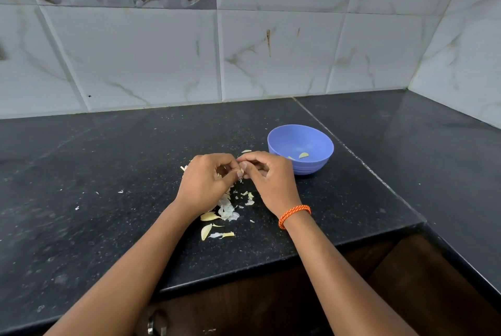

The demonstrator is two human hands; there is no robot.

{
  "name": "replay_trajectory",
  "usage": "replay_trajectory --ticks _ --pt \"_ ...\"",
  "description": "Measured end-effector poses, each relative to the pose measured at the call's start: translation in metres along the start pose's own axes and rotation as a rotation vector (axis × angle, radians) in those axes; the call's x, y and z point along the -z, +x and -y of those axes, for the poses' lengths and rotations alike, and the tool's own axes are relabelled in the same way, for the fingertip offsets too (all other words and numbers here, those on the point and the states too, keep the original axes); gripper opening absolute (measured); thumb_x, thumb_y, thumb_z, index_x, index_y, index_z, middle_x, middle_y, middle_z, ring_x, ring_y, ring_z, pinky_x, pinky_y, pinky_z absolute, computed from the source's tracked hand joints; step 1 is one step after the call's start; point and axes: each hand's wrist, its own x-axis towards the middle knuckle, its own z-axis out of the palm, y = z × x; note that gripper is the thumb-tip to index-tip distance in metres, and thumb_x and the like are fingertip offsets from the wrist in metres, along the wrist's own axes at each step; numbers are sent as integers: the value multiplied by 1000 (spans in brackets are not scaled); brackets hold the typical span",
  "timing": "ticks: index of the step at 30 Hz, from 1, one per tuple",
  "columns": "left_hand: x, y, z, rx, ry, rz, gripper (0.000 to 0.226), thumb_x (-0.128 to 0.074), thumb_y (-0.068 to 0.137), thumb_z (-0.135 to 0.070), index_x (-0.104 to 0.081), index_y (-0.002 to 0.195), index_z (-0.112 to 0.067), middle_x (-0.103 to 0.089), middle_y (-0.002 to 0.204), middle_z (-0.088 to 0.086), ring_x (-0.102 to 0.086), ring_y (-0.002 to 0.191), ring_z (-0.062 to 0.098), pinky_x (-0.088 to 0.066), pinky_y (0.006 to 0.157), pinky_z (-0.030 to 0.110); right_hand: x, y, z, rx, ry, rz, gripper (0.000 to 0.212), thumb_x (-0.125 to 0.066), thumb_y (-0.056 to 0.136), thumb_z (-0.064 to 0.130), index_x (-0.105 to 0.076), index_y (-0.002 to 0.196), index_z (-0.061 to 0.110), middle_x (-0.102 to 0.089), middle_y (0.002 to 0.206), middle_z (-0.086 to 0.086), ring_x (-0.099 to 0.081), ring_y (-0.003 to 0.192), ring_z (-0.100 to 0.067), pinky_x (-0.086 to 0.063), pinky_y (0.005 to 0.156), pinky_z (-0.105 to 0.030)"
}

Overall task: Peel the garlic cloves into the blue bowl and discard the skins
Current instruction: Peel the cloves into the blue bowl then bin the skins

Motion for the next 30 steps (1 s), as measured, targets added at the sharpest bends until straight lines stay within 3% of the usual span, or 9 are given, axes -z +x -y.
replay_trajectory --ticks 6,12,16,19,23,26,30 --pt "1 1 -2 15 -52 21 16 -74 97 -32 -76 82 -31 -75 75 -9 -71 69 19 -58 69 49 5 0 5 -44 72 -10 15 -69 100 2 -80 109 6 -78 98 5 -77 81 -11 -63 75 -22" --pt "0 -1 -8 -12 -71 9 19 -76 98 -22 -76 79 -26 -74 74 -6 -64 65 13 -46 63 24 7 0 7 -59 84 8 13 -70 99 0 -80 106 4 -79 93 0 -76 75 -14 -61 74 -22" --pt "0 -2 -9 8 -127 12 19 -70 93 -31 -75 76 -25 -73 71 -2 -57 57 10 -47 57 32 7 -1 8 -52 95 16 14 -70 97 -3 -81 103 3 -79 91 0 -75 75 -16 -61 74 -22" --pt "-1 -3 -12 19 -129 -2 20 -68 88 -33 -73 71 -23 -68 64 0 -52 54 19 -45 54 37 6 -1 8 -42 90 28 14 -70 96 -5 -81 101 2 -79 90 -1 -75 75 -15 -62 73 -23" --pt "-2 -4 -14 23 -125 -22 28 -66 83 -42 -72 70 -18 -64 59 1 -46 52 8 -40 51 31 5 -1 7 -39 83 40 13 -70 96 -4 -81 102 1 -79 93 -4 -77 81 -14 -63 74 -25" --pt "-2 -5 -16 26 -129 -18 22 -70 86 -33 -73 69 -18 -63 58 0 -45 52 6 -37 52 23 5 -1 6 -52 77 45 12 -71 96 -2 -81 103 2 -80 93 -3 -78 83 -13 -63 74 -25" --pt "2 -2 -12 76 -153 -103 22 -77 86 -11 -70 67 -17 -67 62 -1 -53 55 10 -45 55 31 3 -2 6 -54 28 75 11 -72 96 -1 -80 102 3 -79 89 -2 -76 74 -10 -62 73 -23"
